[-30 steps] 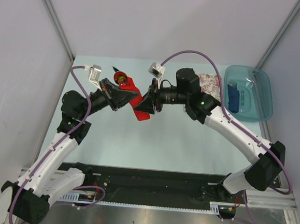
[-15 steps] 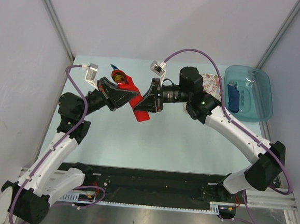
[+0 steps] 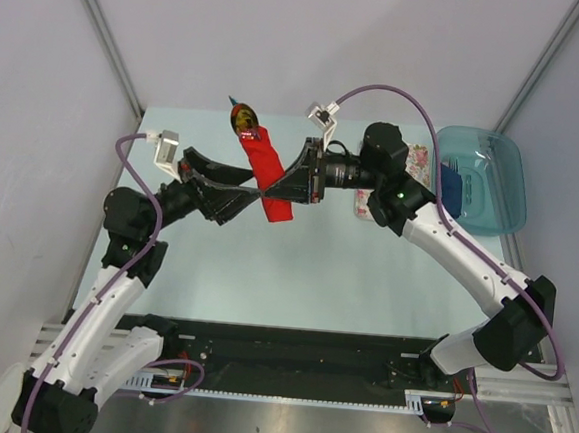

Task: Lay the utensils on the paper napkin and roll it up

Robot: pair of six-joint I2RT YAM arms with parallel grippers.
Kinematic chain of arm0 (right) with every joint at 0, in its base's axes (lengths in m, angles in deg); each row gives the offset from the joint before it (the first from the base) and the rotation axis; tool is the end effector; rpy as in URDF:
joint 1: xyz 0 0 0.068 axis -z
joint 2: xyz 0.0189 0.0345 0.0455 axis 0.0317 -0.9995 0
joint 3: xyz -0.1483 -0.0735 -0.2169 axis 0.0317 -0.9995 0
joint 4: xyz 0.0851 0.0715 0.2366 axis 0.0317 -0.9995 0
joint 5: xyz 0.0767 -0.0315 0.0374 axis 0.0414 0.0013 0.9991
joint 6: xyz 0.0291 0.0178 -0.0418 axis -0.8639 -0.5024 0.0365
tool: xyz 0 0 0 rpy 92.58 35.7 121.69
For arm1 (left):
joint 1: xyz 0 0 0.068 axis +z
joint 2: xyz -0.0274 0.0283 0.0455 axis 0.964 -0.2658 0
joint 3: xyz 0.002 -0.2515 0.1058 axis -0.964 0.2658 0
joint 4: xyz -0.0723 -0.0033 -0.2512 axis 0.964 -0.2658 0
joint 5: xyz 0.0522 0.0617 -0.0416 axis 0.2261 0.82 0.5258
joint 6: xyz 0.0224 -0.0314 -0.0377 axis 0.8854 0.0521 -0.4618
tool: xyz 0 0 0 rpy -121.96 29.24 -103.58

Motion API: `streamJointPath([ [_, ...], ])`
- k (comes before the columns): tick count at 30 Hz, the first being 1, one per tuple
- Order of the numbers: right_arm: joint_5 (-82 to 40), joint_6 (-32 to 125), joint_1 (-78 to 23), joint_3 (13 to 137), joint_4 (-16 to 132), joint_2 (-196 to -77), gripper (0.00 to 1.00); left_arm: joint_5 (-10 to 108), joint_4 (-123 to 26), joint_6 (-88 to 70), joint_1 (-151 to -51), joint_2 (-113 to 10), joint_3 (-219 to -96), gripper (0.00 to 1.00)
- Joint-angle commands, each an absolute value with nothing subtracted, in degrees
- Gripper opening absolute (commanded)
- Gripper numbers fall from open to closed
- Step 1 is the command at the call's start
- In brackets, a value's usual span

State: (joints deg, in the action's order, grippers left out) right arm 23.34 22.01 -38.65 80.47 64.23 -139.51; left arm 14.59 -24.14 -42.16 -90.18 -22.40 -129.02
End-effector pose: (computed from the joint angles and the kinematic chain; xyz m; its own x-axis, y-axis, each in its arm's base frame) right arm 0.2387 0.2403 0.4277 -0.4843 0.0081 -0.8749 -0.8741 -0.0480 0.4834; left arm 0.1622 -0.0702 0.3950 -0.2822 -0.4633 -0.8401 0.8387 0.3060 -0.4505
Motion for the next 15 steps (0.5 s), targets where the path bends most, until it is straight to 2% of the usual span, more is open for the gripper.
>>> streamJointPath([
  [1,24.3,20.36,-39.66,81.0,70.93,-136.01,0.0,12.82,-20.01,-44.6,-89.79,-23.4,-128.65,0.81],
  [5,24.13,21.67,-40.89,81.0,71.02,-136.28,0.0,12.12,-16.04,-48.29,-90.49,-25.07,-129.79,0.79],
  [6,24.13,21.94,-40.9,81.09,70.93,-136.36,0.0,11.94,-15.34,-48.73,-90.84,-25.6,-129.97,0.73],
  [9,24.04,22.2,-41.6,81.0,71.28,-136.54,0.0,11.85,-13.57,-49.88,-92.16,-26.13,-130.85,0.65],
  [15,23.86,24.05,-42.66,80.82,71.28,-136.28,0.0,12.46,-11.91,-51.63,-92.87,-27.18,-131.29,0.58],
])
